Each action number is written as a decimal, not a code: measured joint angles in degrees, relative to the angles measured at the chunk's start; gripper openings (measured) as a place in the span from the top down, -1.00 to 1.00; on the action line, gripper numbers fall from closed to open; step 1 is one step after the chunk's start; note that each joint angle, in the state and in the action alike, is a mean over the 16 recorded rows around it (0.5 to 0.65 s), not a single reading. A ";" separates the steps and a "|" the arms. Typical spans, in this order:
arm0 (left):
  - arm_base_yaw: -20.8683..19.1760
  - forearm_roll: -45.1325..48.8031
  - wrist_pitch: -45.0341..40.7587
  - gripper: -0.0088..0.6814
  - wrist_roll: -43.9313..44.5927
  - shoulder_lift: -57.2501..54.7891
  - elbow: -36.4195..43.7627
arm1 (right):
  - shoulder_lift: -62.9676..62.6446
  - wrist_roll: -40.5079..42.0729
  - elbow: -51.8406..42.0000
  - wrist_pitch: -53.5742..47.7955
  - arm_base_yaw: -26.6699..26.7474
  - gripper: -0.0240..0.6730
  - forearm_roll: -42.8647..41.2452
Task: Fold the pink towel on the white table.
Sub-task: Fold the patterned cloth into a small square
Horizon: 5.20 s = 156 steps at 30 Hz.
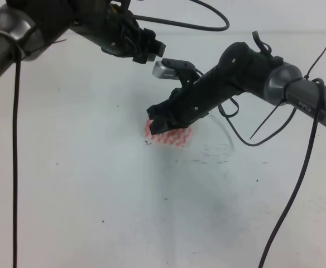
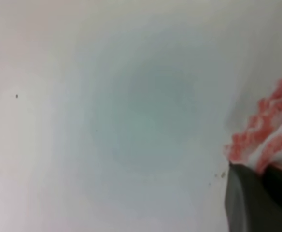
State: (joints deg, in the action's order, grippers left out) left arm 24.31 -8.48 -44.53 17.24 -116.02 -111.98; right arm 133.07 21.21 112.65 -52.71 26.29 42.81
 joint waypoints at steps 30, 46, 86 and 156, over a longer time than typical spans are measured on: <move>0.00 10.00 -1.56 -0.09 -6.29 -0.16 -0.02 | 0.02 -3.32 13.97 -10.52 -5.13 0.54 -6.84; 0.00 -2.28 -6.28 -0.13 6.46 -6.38 -0.01 | 0.25 -8.17 14.25 -12.67 -5.30 0.32 -17.02; 3.91 -0.45 -7.12 -0.19 20.44 -11.58 -0.02 | 0.25 -10.84 14.25 -17.09 -5.30 0.40 -20.03; 3.87 2.26 -2.91 -0.27 10.65 -14.09 -0.02 | 0.19 -10.67 14.25 -17.21 -5.31 0.40 -20.22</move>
State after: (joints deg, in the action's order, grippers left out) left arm 28.18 -6.21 -47.45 27.89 -130.11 -112.00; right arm 133.26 10.54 126.90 -69.92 20.98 22.59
